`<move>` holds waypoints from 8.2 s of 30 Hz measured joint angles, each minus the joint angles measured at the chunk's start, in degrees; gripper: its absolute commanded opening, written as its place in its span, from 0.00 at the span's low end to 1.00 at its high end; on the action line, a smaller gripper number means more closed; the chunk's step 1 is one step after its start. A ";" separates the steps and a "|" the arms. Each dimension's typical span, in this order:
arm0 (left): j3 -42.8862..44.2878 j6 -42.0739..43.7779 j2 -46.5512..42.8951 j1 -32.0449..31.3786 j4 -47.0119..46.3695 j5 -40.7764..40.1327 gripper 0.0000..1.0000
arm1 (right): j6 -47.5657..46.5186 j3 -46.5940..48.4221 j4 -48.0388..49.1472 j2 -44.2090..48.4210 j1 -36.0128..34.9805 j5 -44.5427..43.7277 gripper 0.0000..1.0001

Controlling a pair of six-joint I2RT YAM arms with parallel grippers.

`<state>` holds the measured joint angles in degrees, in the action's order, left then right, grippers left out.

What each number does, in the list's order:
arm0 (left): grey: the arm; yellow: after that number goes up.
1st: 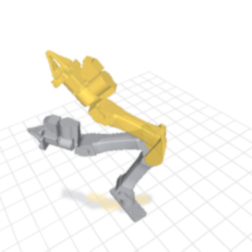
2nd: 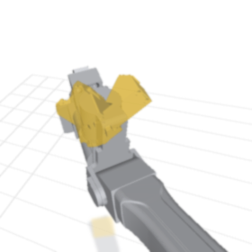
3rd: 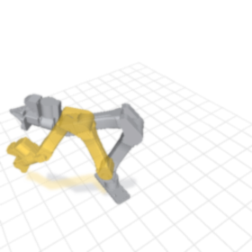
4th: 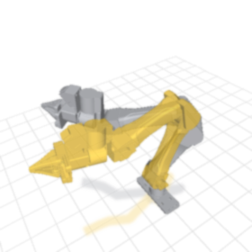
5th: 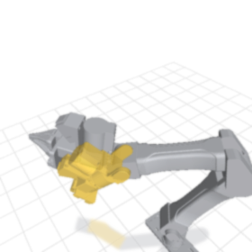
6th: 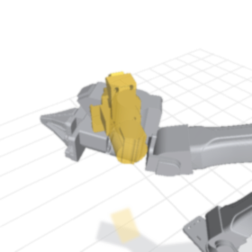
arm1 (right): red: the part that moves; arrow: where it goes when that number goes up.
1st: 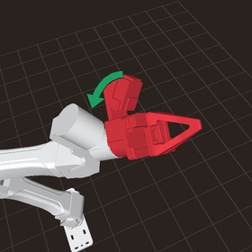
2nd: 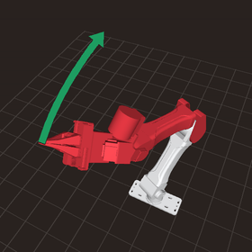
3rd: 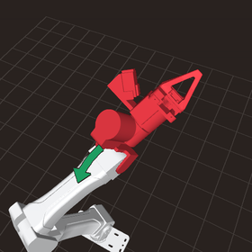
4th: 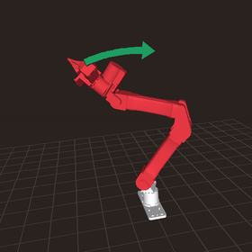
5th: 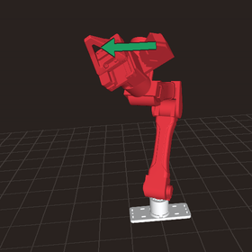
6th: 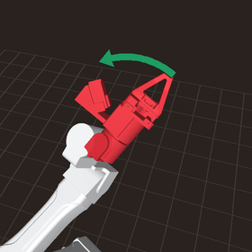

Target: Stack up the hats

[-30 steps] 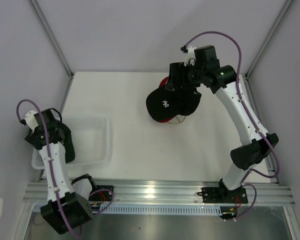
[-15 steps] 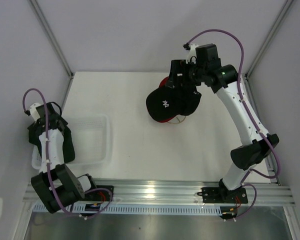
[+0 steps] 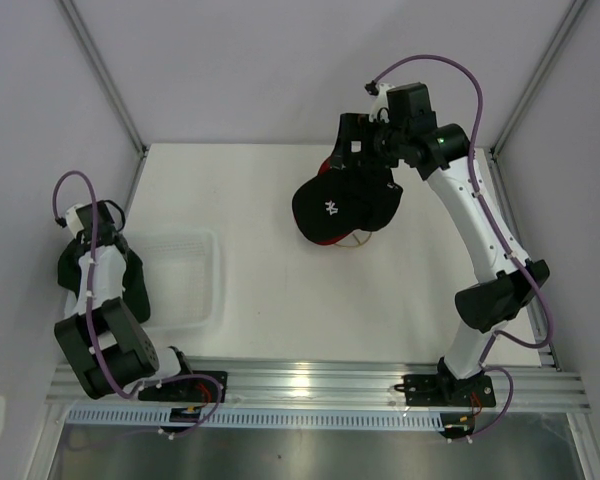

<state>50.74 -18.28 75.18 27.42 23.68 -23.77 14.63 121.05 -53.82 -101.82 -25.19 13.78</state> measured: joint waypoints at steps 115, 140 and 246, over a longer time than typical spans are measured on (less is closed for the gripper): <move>31.39 0.79 -9.92 -41.35 5.95 69.44 0.01 | 8.85 -5.60 17.22 1.03 -9.09 11.78 0.77; 31.65 4.68 -8.61 -41.72 9.81 63.04 0.01 | 1.68 9.60 8.15 -4.42 -8.98 -5.07 0.00; 18.16 -36.26 24.61 -56.72 -35.93 54.86 0.67 | -9.35 4.72 -1.64 -19.41 15.93 -10.84 0.34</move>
<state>68.90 -54.54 99.79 -29.30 -12.25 31.09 5.28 125.78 -55.46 -121.23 -9.26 2.94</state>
